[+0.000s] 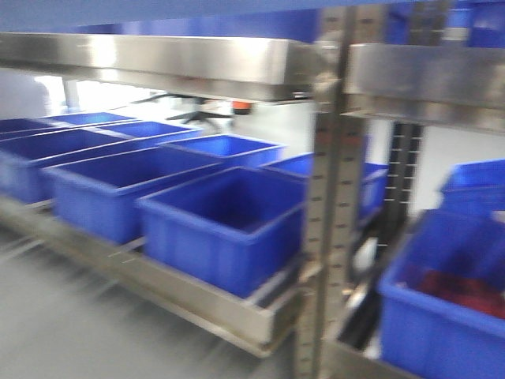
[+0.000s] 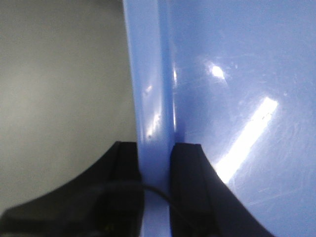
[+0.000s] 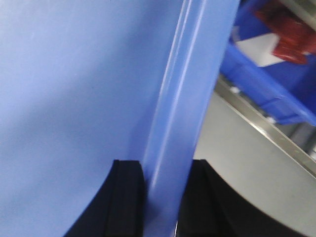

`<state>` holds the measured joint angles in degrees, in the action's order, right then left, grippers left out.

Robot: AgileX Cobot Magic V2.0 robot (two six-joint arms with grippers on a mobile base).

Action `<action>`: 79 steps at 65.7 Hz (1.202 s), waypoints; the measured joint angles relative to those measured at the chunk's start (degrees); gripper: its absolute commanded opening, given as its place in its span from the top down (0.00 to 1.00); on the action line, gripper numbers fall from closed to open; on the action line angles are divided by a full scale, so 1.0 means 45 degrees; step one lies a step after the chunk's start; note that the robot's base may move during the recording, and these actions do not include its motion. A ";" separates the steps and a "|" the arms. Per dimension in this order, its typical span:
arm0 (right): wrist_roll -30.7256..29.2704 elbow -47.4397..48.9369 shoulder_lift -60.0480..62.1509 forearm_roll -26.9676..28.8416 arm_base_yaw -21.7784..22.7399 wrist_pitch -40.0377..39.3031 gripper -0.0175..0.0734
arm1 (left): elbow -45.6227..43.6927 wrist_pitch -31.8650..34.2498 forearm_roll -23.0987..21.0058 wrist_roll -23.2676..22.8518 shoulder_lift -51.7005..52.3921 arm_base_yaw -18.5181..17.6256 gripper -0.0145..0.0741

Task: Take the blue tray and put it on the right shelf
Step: 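Lower the held tray onto the roller shelf with both grippers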

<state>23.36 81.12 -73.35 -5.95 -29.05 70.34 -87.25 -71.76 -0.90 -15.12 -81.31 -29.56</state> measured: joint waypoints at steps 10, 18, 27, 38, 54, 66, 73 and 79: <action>0.0000 0.0000 0.0000 0.0000 0.0000 0.0000 0.75 | 0.0000 0.0023 0.0000 0.0000 0.0000 0.0000 0.89; 0.0000 0.0000 0.0000 0.0000 0.0000 0.0000 0.75 | 0.0000 0.0023 0.0000 0.0000 0.0000 0.0000 0.89; 0.0000 0.0000 0.0000 0.0000 0.0000 0.0000 0.75 | 0.0000 0.0023 0.0000 0.0000 0.0000 0.0000 0.89; 0.0000 0.0000 0.0000 0.0000 0.0000 0.0000 0.75 | 0.0000 0.0023 0.0000 0.0000 0.0000 0.0000 0.89; 0.0000 0.0000 0.0000 -0.0024 0.0000 0.0044 0.75 | 0.0000 0.0023 -0.0043 0.0000 0.0000 0.0000 0.89; 0.0000 0.0000 0.0000 -0.0024 0.0000 0.0044 0.75 | 0.0000 0.0023 -0.0043 0.0000 0.0000 0.0000 0.89; 0.0000 0.0000 0.0000 -0.0024 0.0000 0.0044 0.75 | 0.0000 0.0023 -0.0043 0.0000 0.0000 0.0000 0.89; 0.0000 0.0000 0.0000 -0.0024 0.0000 0.0044 0.75 | 0.0000 0.0023 -0.0043 0.0000 0.0000 0.0000 0.89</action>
<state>23.36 81.12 -73.35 -6.06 -29.05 70.53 -87.25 -71.66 -1.09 -15.12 -81.31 -29.56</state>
